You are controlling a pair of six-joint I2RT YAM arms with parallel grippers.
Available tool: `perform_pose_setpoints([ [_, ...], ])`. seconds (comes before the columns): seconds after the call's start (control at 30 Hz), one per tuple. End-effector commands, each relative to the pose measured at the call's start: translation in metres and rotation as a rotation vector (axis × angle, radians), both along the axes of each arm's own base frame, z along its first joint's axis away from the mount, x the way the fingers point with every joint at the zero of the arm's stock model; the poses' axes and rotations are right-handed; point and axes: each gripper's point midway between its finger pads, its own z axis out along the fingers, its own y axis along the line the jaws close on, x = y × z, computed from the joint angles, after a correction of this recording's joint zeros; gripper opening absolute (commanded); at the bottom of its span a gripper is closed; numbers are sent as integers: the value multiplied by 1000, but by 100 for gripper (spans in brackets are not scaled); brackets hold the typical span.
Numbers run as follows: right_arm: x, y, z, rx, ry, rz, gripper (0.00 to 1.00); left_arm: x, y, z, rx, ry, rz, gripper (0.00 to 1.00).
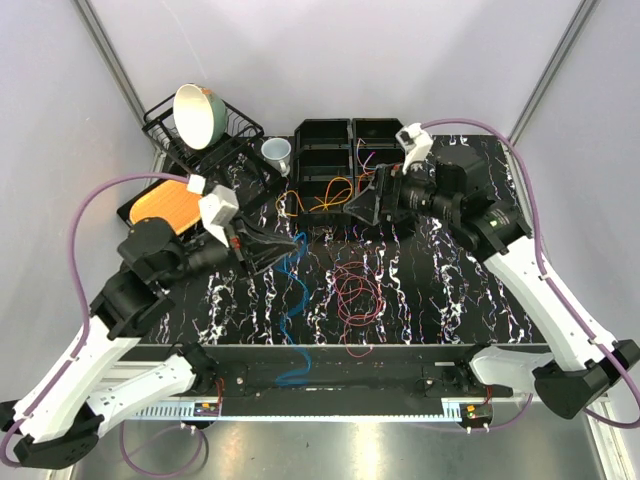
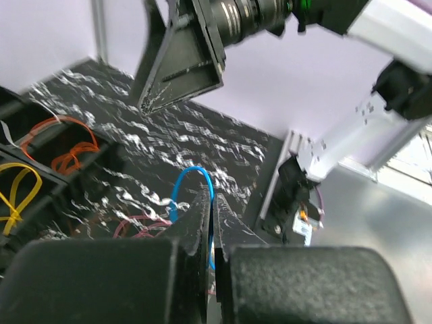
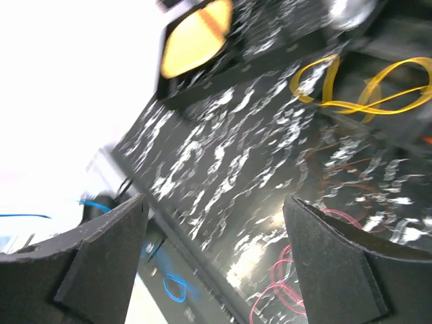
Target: Untangle the cables
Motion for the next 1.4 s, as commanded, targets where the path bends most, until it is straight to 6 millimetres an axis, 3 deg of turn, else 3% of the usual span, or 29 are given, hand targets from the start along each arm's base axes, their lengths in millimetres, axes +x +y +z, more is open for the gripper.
perform_pose_setpoints([
  [0.0,-21,24,-12,42,52,204,84,-11,-5,22,-73,-95,-77,0],
  [0.13,-31,35,-40,75,141,288,80,9,-9,0,-36,-41,-3,0],
  [0.33,-41,44,-69,166,247,325,76,17,-14,-18,-40,-13,13,0],
  [0.63,-48,47,-90,219,267,354,72,31,-13,-23,-43,12,81,0],
  [0.9,-51,54,-95,211,293,384,66,36,-11,-26,-49,21,113,0],
  [1.37,-54,82,-121,105,264,369,61,46,-11,-26,-66,36,158,0],
])
